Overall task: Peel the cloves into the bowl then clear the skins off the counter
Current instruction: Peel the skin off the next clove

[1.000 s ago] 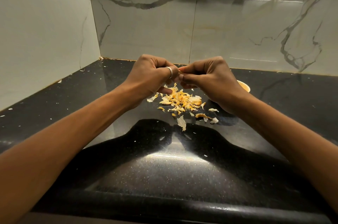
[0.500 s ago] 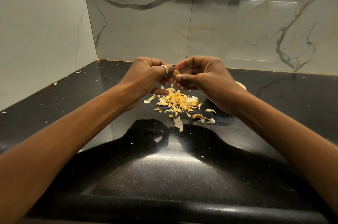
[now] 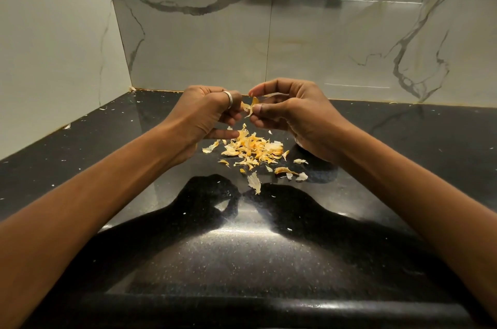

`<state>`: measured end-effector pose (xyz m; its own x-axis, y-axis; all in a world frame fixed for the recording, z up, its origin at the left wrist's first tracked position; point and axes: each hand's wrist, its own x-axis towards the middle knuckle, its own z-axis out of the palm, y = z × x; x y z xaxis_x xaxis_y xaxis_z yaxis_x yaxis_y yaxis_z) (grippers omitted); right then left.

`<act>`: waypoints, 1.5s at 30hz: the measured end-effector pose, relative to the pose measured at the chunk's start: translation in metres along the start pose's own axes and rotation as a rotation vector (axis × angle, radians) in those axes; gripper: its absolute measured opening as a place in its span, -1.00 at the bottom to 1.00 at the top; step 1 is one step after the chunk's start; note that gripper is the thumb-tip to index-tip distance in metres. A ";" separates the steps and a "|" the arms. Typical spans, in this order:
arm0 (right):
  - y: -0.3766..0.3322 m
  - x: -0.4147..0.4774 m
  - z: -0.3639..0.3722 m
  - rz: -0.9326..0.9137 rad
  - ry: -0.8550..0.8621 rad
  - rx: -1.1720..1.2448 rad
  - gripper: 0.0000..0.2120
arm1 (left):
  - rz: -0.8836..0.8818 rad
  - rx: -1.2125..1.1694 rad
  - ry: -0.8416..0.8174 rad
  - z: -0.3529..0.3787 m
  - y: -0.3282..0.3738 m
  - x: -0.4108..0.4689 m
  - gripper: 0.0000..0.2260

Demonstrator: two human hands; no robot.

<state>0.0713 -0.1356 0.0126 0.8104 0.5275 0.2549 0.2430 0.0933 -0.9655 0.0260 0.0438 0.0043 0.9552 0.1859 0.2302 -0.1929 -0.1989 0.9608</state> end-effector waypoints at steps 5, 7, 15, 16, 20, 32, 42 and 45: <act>0.001 0.000 -0.002 -0.035 0.010 -0.075 -0.81 | 0.020 0.059 0.001 0.001 0.000 -0.001 -0.83; 0.002 0.001 -0.003 -0.046 0.018 -0.117 -0.82 | 0.031 0.083 -0.002 0.002 0.000 -0.002 -0.82; 0.004 0.001 -0.004 -0.070 0.094 -0.252 -0.93 | 0.075 0.103 0.021 0.001 0.002 -0.003 -0.76; 0.004 0.001 -0.005 -0.070 0.103 -0.260 -0.94 | 0.083 0.110 0.024 0.000 0.002 -0.003 -0.76; 0.003 0.001 -0.005 -0.060 0.089 -0.290 -0.92 | 0.180 0.258 0.003 0.000 -0.002 -0.003 -0.73; 0.003 0.001 -0.005 -0.051 0.034 -0.267 -0.87 | 0.297 0.432 -0.024 0.005 -0.008 -0.002 -0.92; 0.007 0.002 0.000 -0.089 0.061 -0.308 -0.92 | 0.317 0.467 -0.011 0.005 -0.009 -0.002 -0.94; 0.008 0.001 0.000 -0.101 0.081 -0.335 -0.90 | 0.309 0.457 -0.009 0.005 -0.009 -0.001 -0.92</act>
<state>0.0745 -0.1346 0.0049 0.8097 0.4602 0.3640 0.4741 -0.1475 -0.8681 0.0276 0.0406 -0.0056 0.8720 0.0452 0.4875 -0.3489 -0.6411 0.6836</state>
